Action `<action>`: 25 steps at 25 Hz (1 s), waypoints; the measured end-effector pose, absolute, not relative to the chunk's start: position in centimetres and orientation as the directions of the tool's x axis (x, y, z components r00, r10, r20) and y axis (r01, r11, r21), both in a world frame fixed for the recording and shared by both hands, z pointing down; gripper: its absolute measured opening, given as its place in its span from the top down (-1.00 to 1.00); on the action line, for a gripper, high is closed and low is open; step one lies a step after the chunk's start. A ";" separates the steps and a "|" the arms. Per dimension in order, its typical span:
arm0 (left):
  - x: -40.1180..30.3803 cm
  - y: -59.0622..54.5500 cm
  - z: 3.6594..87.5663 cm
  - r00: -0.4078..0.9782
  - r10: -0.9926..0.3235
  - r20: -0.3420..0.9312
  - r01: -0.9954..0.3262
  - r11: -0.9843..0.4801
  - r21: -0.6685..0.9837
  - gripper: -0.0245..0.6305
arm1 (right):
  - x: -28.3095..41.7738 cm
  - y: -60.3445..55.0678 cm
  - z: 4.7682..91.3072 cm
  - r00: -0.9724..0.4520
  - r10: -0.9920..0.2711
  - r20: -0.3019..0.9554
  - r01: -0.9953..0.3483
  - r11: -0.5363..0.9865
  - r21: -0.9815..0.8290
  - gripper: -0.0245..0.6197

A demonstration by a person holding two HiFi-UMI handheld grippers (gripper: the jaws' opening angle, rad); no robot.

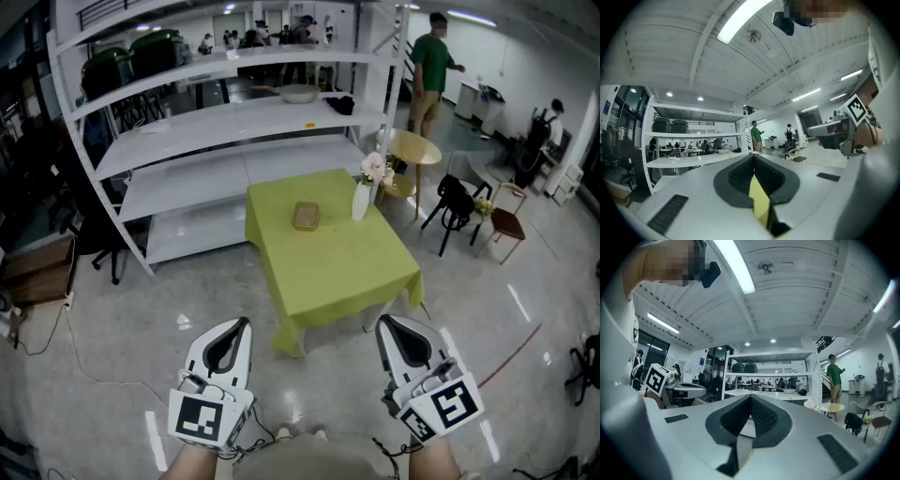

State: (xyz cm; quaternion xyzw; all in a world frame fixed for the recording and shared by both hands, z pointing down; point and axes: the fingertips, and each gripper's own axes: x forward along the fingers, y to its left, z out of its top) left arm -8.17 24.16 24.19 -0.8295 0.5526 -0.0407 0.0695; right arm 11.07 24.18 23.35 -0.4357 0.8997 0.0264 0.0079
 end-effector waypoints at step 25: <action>-5.0 24.0 24.9 0.401 -0.916 0.021 -0.904 -0.400 -0.150 0.91 | 14.8 24.0 22.6 -0.592 -0.801 -0.091 -0.804 0.594 0.004 0.40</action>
